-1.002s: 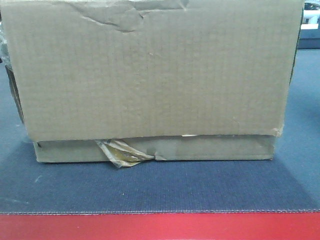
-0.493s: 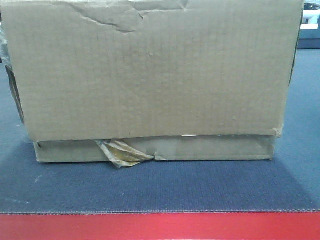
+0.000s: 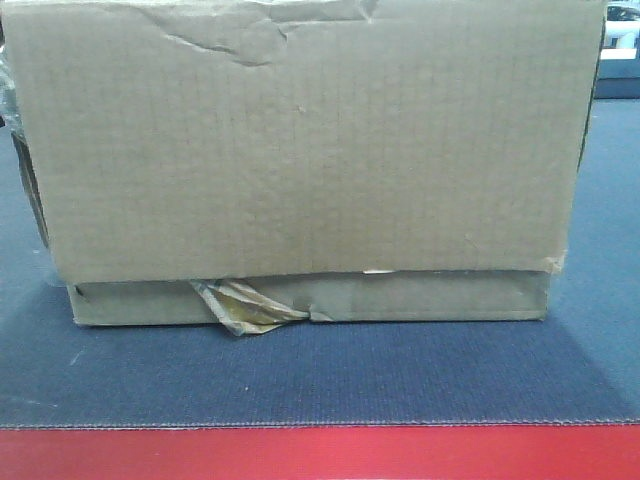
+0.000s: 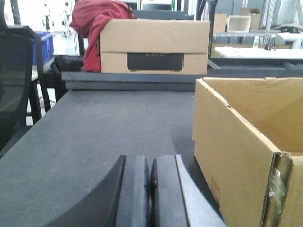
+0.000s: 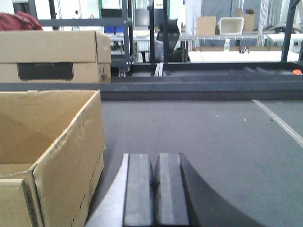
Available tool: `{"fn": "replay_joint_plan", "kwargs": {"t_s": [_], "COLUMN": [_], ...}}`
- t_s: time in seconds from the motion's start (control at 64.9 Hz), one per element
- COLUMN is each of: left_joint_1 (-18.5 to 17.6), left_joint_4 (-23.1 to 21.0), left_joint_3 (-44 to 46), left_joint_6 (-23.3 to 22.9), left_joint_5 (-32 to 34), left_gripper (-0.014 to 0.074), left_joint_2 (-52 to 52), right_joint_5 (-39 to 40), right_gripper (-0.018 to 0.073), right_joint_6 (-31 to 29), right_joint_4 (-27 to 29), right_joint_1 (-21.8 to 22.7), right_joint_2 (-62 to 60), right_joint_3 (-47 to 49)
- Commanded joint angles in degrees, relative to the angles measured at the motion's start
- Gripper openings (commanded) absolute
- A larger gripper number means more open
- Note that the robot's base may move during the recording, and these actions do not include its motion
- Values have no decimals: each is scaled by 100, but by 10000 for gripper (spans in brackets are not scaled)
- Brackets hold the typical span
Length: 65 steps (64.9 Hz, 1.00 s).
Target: Grab carton from right shelf to conveyor
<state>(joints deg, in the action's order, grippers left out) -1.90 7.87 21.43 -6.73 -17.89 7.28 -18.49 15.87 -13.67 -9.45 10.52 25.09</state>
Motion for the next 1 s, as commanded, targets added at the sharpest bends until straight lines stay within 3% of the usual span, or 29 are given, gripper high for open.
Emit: {"fn": "replay_joint_plan", "kwargs": {"t_s": [0.0, 0.648, 0.786, 0.848, 0.987], "left_joint_1": [14, 14, 288, 487, 711], "left_joint_4": [37, 37, 31, -53, -343], "left_joint_3": [-32, -32, -135, -447, -1506], "left_joint_6": [18, 18, 18, 18, 29], "left_joint_5": [139, 129, 73, 256, 1358], "left_gripper": [4, 4, 4, 4, 4], "left_joint_2": [-89, -90, -238, -373, -721], "right_joint_5": [197, 280, 280, 280, 280], "right_gripper": [-80, -80, -80, -80, -80], "right_joint_6": [-47, -47, -47, -47, -47], "right_joint_4": [-72, -72, -72, -72, -72], "right_joint_1": [27, 27, 27, 27, 27], "right_joint_2": [-40, -40, -40, -40, -40], "right_joint_3": [-21, -21, -21, -21, -21]}}
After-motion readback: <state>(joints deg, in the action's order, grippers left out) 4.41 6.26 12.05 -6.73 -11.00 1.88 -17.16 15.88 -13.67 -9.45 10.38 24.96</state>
